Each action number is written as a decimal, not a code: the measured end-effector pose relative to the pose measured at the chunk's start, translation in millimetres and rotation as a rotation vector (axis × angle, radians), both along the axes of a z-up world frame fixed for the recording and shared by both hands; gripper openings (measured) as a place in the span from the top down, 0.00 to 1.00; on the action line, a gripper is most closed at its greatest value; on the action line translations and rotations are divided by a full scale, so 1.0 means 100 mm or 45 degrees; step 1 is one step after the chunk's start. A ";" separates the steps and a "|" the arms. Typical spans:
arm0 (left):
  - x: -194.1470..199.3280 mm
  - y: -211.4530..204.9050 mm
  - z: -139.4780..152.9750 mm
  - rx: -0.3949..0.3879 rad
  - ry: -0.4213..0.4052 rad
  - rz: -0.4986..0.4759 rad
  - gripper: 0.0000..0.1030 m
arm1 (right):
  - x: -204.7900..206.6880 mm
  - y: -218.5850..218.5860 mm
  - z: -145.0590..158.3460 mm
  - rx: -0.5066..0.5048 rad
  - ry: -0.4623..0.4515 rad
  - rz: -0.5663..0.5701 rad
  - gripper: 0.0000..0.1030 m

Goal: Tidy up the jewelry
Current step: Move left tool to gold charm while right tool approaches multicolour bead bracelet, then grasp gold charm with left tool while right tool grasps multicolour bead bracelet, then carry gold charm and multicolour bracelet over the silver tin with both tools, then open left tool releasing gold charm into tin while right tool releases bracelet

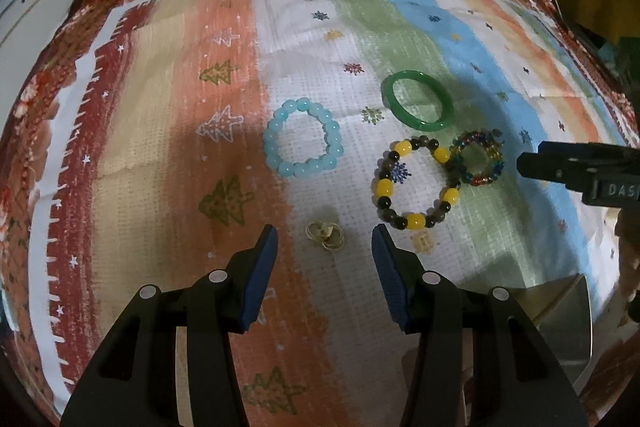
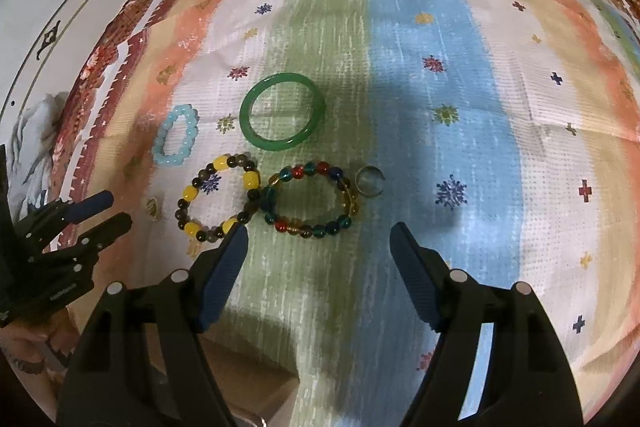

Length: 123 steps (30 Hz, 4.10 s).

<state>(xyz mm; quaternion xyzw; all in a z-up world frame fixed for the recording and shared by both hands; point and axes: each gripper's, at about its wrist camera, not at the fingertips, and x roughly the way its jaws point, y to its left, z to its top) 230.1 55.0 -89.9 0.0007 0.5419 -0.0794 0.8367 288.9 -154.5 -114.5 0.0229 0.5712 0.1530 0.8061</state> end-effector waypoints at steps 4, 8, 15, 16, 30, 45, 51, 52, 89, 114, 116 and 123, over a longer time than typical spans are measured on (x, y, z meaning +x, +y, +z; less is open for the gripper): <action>0.06 0.02 -0.07 -0.037 0.038 0.012 0.52 | 0.07 0.00 -0.08 0.001 0.023 -0.013 0.29; 0.11 0.00 -0.15 -0.028 0.061 0.005 0.52 | 0.12 -0.01 -0.15 0.012 0.050 -0.024 0.31; 0.20 -0.03 -0.29 0.009 0.103 0.000 0.53 | 0.19 0.00 -0.25 0.012 0.087 -0.035 0.37; 0.21 -0.04 -0.32 0.016 0.109 -0.004 0.53 | 0.20 0.00 -0.27 0.012 0.090 -0.038 0.37; 0.26 -0.05 -0.40 0.076 0.105 -0.015 0.68 | 0.30 -0.03 -0.43 -0.053 0.114 -0.089 0.64; 0.20 0.06 -0.27 0.028 0.094 0.001 0.86 | 0.20 -0.05 -0.27 -0.014 0.087 -0.028 0.89; 0.12 0.01 -0.15 0.002 0.055 -0.005 0.86 | 0.07 0.01 -0.09 -0.023 0.025 0.022 0.89; 0.11 -0.01 -0.13 -0.008 0.052 -0.013 0.85 | 0.04 0.03 -0.07 -0.029 0.012 0.035 0.89; -0.63 -0.45 0.61 -0.079 -0.206 -0.138 0.85 | -0.69 -0.02 0.72 -0.009 -0.281 0.057 0.89; -1.19 -0.59 0.62 -0.152 -0.214 -0.201 0.85 | -1.55 0.13 1.05 0.147 -0.357 0.219 0.89; -1.22 -0.61 0.61 -0.152 -0.208 -0.211 0.85 | -1.60 0.13 1.02 0.150 -0.344 0.224 0.89; -1.28 -0.71 0.54 -0.130 -0.190 -0.236 0.80 | -1.69 0.16 0.86 0.145 -0.284 0.252 0.76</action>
